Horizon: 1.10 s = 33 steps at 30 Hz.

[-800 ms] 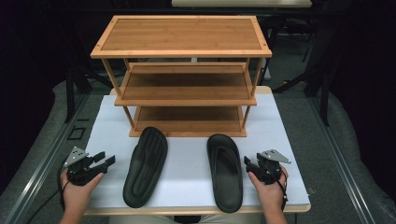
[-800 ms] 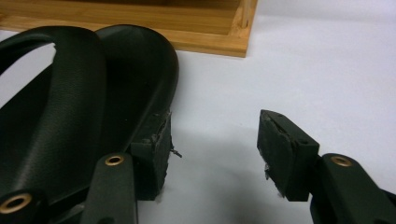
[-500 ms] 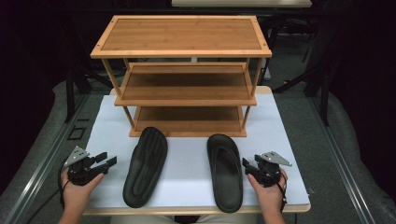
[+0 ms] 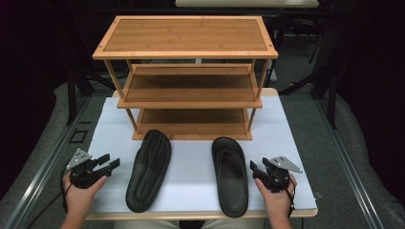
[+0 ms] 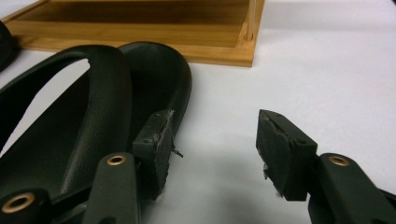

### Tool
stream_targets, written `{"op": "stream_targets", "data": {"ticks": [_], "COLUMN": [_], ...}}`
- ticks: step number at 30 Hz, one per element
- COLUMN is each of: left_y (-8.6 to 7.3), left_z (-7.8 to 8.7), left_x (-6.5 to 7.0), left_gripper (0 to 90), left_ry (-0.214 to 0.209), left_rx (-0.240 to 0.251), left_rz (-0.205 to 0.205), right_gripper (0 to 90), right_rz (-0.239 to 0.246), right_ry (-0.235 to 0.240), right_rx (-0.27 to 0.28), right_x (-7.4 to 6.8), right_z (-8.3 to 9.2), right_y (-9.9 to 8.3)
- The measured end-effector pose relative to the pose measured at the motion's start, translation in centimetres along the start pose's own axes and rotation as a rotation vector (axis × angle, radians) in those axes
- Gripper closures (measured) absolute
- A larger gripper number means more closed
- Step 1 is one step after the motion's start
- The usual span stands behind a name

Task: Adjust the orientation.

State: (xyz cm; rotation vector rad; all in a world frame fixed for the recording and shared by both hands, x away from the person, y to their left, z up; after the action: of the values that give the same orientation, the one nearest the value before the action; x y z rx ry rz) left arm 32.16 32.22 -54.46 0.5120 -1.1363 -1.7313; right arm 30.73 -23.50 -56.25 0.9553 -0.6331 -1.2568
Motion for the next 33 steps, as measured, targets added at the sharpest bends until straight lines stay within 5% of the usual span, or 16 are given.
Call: {"op": "stream_targets", "data": {"ticks": [8, 16, 25, 33], "left_y": [0.1, -0.1, -0.7, -0.8], "left_z": [-0.2, -1.0, -3.1, -3.6], "left_x": [0.2, 1.6, 2.9, 3.8], "left_gripper": [66.2, 85.9, 89.5, 89.9], "left_ry": [-0.038, -0.086, -0.156, -0.185], "left_rx": [-0.055, -0.140, -0.231, -0.249], "left_rz": [0.003, -0.072, -0.118, -0.134], "right_gripper": [45.8, 45.7, 45.6, 45.6], "right_rz": [-0.008, -0.003, -0.012, -0.018], "right_ry": [0.010, 0.026, 0.025, 0.031], "right_rx": [0.007, 0.016, 0.003, 0.015], "right_x": [-0.2, -0.6, -0.3, -0.2], "right_z": [0.2, 0.6, 0.3, 0.3], "right_y": [0.0, -0.1, -0.2, -0.2]}}
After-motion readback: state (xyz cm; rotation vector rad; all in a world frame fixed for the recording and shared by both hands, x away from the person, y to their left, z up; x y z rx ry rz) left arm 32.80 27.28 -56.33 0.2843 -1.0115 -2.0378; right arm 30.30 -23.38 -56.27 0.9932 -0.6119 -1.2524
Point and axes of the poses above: each handheld gripper's, and its own axes: z roughly backward along the jaws, y roughly out of its top, x roughly to its right, the point moved 2 cm from there along -z, roughly forward along the jaws, and after that the axes turned 2 degrees about -y, right-handed, at the moved point
